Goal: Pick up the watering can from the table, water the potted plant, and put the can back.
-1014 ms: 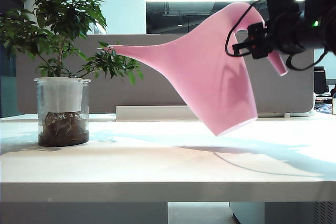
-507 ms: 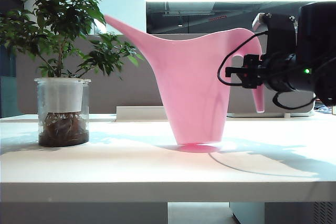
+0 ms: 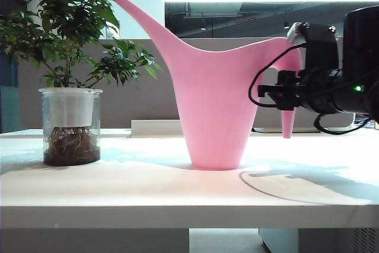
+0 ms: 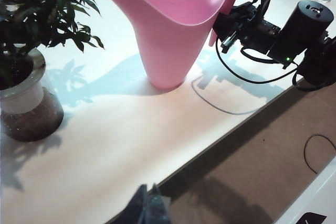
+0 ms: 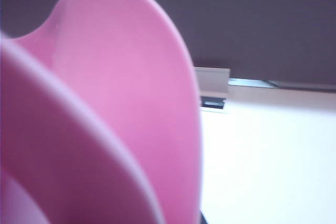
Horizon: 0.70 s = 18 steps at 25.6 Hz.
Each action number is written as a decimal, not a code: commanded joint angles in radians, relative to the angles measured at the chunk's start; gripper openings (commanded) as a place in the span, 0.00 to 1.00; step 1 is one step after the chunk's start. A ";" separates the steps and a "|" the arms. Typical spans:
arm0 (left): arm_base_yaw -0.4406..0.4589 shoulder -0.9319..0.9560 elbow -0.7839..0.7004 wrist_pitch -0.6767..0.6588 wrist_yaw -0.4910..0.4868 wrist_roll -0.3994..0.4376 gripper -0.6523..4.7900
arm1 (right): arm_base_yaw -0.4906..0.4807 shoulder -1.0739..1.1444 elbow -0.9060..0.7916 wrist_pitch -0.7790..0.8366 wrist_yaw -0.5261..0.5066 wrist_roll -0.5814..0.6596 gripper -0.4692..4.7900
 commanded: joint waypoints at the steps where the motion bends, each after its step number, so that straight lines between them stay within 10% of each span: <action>1: -0.001 -0.001 0.003 0.013 0.004 0.000 0.13 | 0.000 0.006 -0.042 0.013 0.012 -0.015 0.09; 5: -0.001 -0.001 0.003 0.013 0.005 -0.001 0.13 | 0.000 0.006 -0.066 0.013 0.011 -0.043 0.35; 18: -0.001 -0.001 0.003 0.013 0.005 -0.035 0.13 | 0.000 -0.084 -0.061 0.013 0.000 -0.143 0.30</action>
